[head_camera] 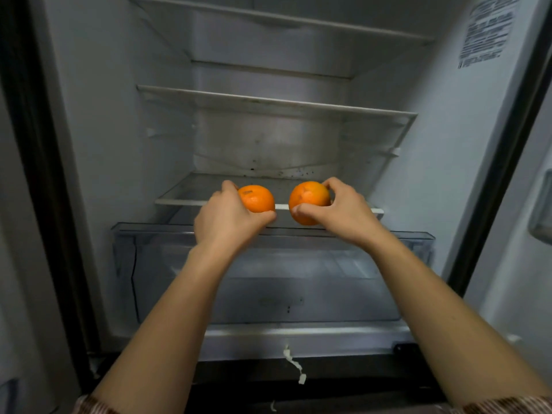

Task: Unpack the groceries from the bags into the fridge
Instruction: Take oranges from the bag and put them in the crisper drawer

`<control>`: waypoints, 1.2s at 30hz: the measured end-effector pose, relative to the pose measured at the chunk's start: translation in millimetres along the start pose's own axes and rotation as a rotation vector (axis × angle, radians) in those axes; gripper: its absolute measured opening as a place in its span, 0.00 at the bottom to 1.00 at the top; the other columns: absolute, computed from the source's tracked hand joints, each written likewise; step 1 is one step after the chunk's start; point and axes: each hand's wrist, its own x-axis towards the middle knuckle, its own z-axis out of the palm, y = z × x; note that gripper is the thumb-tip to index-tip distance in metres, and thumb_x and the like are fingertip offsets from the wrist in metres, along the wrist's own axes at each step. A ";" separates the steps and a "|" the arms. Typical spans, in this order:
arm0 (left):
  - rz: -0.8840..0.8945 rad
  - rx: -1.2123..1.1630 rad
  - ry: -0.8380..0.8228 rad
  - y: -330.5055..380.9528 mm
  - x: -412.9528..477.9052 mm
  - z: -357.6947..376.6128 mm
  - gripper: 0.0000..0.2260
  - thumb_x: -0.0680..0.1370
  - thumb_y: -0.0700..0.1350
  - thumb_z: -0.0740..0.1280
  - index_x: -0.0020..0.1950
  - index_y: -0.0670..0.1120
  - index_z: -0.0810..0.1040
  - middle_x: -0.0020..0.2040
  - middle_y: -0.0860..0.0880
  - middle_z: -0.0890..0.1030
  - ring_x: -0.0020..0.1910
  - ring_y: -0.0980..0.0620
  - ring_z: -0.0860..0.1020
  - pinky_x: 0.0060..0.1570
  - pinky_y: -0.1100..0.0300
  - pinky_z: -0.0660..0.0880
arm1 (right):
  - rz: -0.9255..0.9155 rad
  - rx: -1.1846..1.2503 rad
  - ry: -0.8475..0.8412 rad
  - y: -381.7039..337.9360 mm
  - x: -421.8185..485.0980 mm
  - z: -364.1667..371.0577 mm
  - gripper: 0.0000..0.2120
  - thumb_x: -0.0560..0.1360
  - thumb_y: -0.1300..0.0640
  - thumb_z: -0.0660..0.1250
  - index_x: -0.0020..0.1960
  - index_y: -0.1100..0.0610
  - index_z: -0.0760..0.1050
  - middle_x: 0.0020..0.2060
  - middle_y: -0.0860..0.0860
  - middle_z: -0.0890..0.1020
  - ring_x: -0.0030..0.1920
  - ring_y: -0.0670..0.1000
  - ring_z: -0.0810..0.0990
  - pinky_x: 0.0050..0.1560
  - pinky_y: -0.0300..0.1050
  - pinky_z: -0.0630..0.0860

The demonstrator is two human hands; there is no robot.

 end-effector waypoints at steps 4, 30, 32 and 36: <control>-0.013 0.080 -0.117 6.6 8.9 -15.0 0.23 0.64 0.62 0.70 0.49 0.47 0.72 0.44 0.48 0.77 0.44 0.44 0.76 0.35 0.56 0.68 | 0.034 -0.123 -0.150 -7.7 8.1 -6.9 0.23 0.63 0.40 0.75 0.51 0.50 0.73 0.44 0.49 0.79 0.41 0.51 0.80 0.36 0.46 0.77; 0.005 0.126 -0.587 -16.1 56.7 0.8 0.11 0.73 0.47 0.67 0.45 0.41 0.84 0.36 0.46 0.83 0.35 0.49 0.81 0.32 0.60 0.76 | 0.262 -0.219 -0.810 -7.4 49.6 35.4 0.08 0.77 0.61 0.65 0.49 0.65 0.81 0.46 0.62 0.85 0.39 0.54 0.83 0.42 0.49 0.82; 0.097 0.156 -0.340 -14.5 51.3 -1.7 0.11 0.73 0.47 0.66 0.47 0.43 0.84 0.43 0.43 0.83 0.42 0.44 0.80 0.40 0.56 0.77 | 0.194 -0.161 -0.664 -10.9 42.9 28.1 0.08 0.76 0.60 0.66 0.48 0.64 0.82 0.42 0.59 0.85 0.39 0.54 0.84 0.44 0.51 0.82; 0.150 0.079 -0.139 -9.5 31.5 -11.0 0.09 0.74 0.47 0.65 0.48 0.47 0.84 0.47 0.43 0.83 0.47 0.41 0.79 0.44 0.54 0.77 | 0.070 -0.148 -0.473 -21.8 23.0 12.8 0.04 0.74 0.59 0.70 0.41 0.56 0.82 0.31 0.49 0.82 0.34 0.48 0.80 0.38 0.44 0.79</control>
